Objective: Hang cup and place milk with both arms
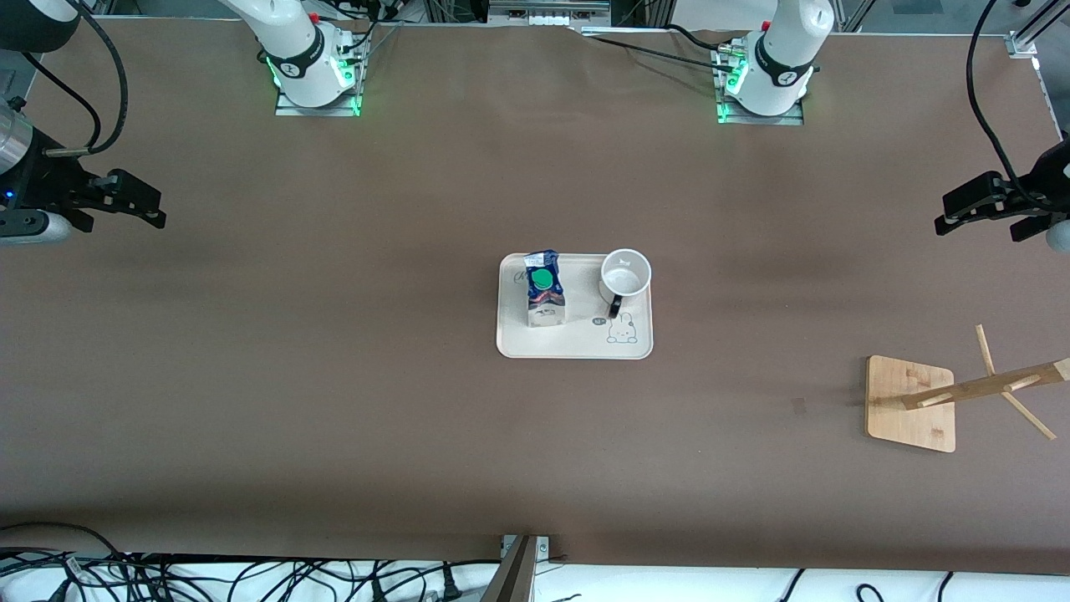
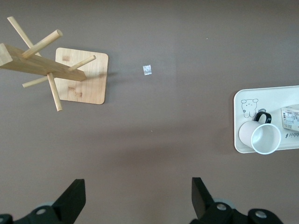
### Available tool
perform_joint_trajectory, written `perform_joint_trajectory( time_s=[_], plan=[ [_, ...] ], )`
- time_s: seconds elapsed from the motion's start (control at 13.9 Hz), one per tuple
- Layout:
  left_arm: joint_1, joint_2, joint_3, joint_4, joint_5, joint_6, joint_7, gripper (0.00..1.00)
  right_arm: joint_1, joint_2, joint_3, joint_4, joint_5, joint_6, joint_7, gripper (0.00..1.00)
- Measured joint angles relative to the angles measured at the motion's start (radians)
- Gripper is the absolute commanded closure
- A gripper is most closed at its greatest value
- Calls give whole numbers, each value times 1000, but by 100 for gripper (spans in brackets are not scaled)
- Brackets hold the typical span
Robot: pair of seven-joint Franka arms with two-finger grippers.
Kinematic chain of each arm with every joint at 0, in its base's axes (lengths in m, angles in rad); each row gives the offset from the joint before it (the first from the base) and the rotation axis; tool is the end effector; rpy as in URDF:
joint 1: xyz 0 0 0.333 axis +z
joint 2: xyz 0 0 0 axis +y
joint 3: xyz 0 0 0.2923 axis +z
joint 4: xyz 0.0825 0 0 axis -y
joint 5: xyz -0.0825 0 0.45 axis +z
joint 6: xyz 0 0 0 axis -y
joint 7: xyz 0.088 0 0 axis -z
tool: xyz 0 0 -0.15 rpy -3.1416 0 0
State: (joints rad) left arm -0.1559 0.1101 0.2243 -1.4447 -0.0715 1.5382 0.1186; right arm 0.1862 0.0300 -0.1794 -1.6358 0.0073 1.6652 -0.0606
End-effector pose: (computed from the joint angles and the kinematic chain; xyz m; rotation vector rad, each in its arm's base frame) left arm 0.6473 0.0271 0.5545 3.0923 -0.0822 -0.0146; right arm 0.6348 0.0064 0.5124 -3.1379 -0.1048 0.0001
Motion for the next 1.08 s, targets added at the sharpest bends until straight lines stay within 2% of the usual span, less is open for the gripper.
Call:
perform_joint_trajectory(
  time_s=[0.57,0.79,1.08],
  plan=[
    [4,3,3,-8,0,0,-1,0,-1,0,-1,24,2,-8,1,0],
    [-1,20,-4,-20,0,0,-1,0,-1,1,-4,39,30,-8,-1,0],
    [-21,91,-61,-30,0,-9,-3,0,43,28,25,40,48,-34,-28,0]
  ],
)
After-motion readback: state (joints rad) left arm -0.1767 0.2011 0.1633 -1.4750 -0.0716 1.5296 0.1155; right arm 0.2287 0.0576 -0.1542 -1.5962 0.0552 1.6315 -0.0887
